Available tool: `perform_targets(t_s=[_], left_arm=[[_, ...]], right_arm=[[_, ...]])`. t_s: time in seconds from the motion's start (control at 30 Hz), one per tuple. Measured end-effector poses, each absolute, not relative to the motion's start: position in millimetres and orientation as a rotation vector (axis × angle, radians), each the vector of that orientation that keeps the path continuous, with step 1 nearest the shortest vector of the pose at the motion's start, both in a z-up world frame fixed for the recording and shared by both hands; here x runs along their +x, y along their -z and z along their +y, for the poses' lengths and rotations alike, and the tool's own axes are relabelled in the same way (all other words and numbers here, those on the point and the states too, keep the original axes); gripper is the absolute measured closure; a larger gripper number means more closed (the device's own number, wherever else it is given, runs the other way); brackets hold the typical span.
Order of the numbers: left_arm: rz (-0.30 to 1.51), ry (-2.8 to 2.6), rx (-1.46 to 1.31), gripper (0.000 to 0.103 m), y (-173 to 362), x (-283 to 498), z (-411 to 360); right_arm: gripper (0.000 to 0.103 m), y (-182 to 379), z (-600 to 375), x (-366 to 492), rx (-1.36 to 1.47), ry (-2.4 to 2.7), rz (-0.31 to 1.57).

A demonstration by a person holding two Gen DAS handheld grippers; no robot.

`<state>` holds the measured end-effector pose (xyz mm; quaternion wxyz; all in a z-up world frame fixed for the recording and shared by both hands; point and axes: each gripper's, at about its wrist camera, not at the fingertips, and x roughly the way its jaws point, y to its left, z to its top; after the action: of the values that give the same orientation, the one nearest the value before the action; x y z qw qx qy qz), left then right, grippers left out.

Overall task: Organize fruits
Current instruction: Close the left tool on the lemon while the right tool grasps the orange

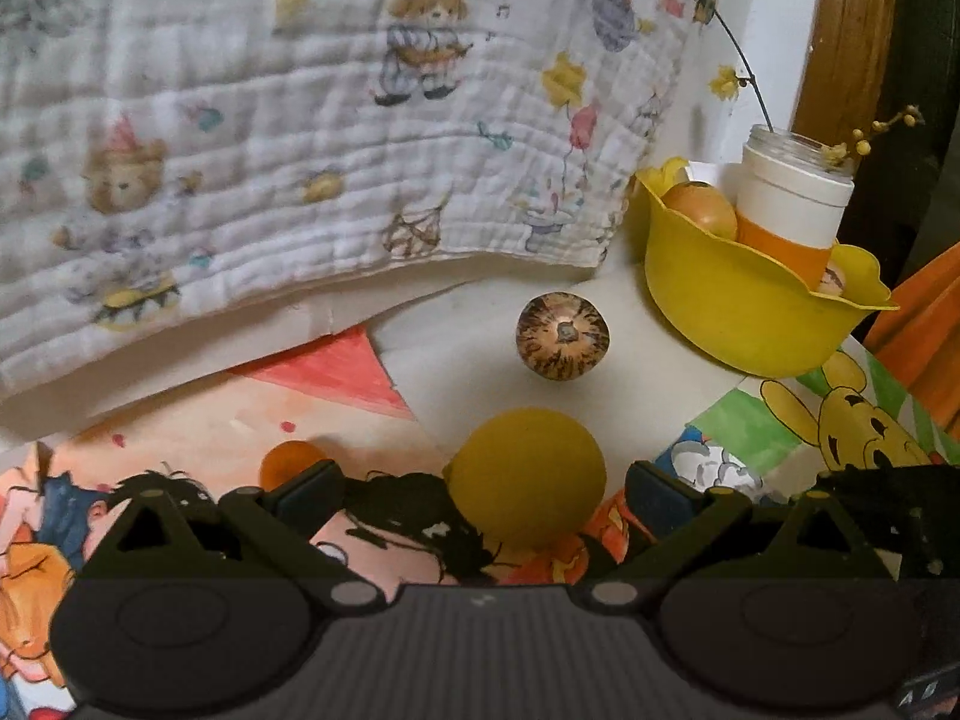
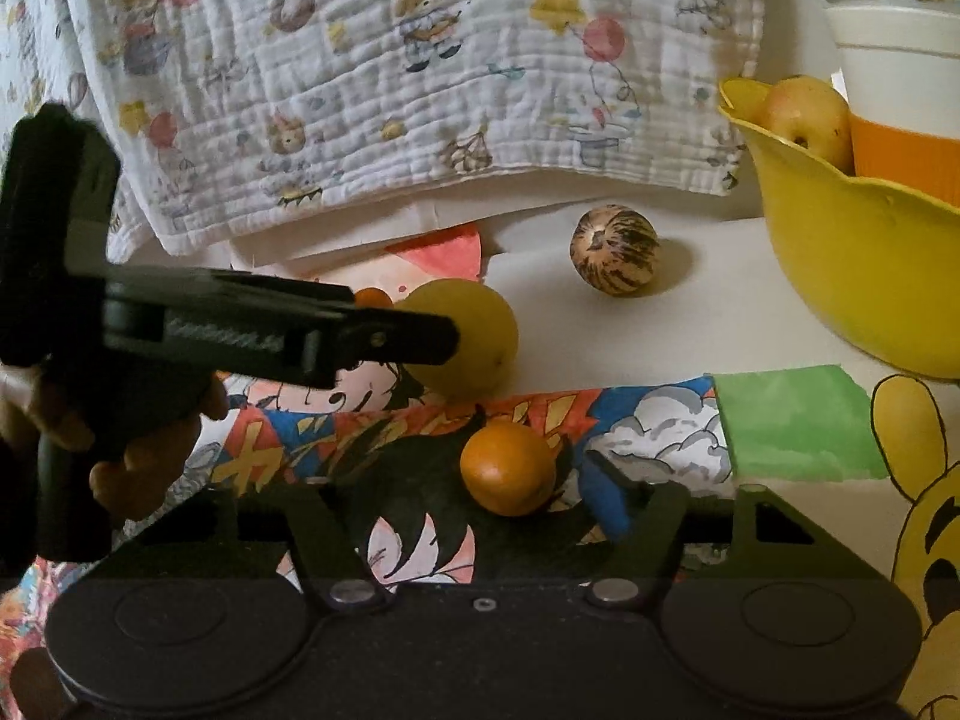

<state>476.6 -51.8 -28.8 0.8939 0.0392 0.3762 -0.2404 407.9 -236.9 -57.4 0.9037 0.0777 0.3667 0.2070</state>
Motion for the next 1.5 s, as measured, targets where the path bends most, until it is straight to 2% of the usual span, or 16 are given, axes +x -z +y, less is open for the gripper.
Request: perform_targets(t_s=[0.33, 0.6, 0.87, 1.27, 1.5], left_arm=[[0.784, 0.511, 0.072, 0.003, 34.8, 480.4, -56.2], [0.788, 0.501, 0.039, 0.001, 33.1, 480.9, -51.7], [0.791, 0.476, 0.023, 0.001, 33.4, 478.6, -45.1], [0.819, 0.602, -0.245, 0.001, 33.4, 479.4, -11.4], [0.816, 0.559, -0.217, 0.001, 33.1, 483.7, -13.0]], right_arm=[[0.038, 57.9, -239.9, 409.3, 0.172, -0.432, 0.755], [0.017, 54.7, -239.9, 405.3, 0.168, -0.43, 0.733], [0.003, 51.1, -240.7, 400.0, 0.17, -0.44, 0.698], [0.001, 41.1, -245.7, 392.4, 0.209, -0.526, 0.645], [0.001, 42.9, -239.9, 393.4, 0.157, -0.488, 0.656]])
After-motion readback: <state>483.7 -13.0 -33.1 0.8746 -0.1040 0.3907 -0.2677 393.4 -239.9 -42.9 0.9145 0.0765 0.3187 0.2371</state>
